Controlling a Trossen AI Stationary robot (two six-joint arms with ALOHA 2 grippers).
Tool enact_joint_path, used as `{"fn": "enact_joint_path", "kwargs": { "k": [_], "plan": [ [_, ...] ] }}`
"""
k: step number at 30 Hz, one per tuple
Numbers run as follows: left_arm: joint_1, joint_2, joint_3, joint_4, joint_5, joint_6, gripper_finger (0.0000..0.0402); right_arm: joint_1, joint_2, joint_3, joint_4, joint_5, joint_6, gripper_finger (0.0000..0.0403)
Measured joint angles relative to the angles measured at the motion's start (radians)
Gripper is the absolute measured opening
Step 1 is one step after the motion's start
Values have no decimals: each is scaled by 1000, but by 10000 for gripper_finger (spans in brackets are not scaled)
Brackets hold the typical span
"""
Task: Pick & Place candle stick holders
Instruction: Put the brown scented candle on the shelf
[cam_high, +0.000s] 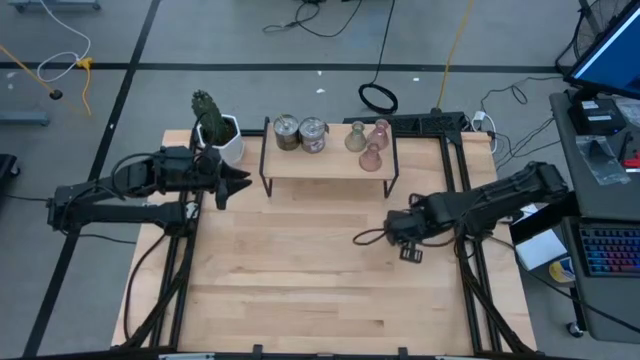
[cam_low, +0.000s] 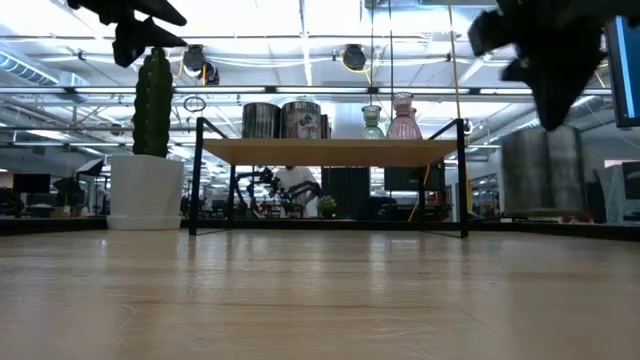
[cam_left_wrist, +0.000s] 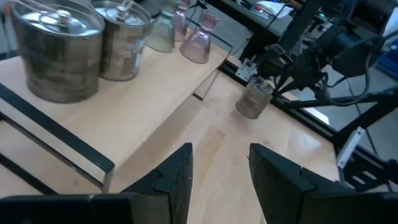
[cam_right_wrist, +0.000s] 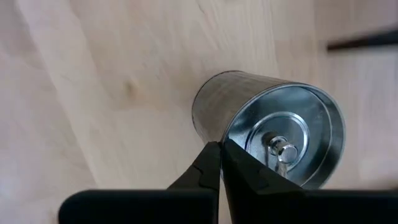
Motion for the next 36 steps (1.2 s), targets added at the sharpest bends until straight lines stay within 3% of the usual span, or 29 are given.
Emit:
{"fn": "enact_joint_path", "kwargs": {
  "k": [14, 19, 26, 36],
  "plan": [
    [-203, 73, 0, 10, -1, 0, 159, 7, 258, 346, 8, 55, -465, 0],
    [-298, 168, 0, 103, -6, 0, 159, -15, 318, 414, 26, 67, -647, 0],
    [-399, 287, 0, 254, -68, -3, 159, -28, 377, 506, 94, 204, -991, 0],
    [-431, 425, 48, 413, -140, -189, 159, -16, 402, 542, 191, 297, -1357, 0]
  ]
}}
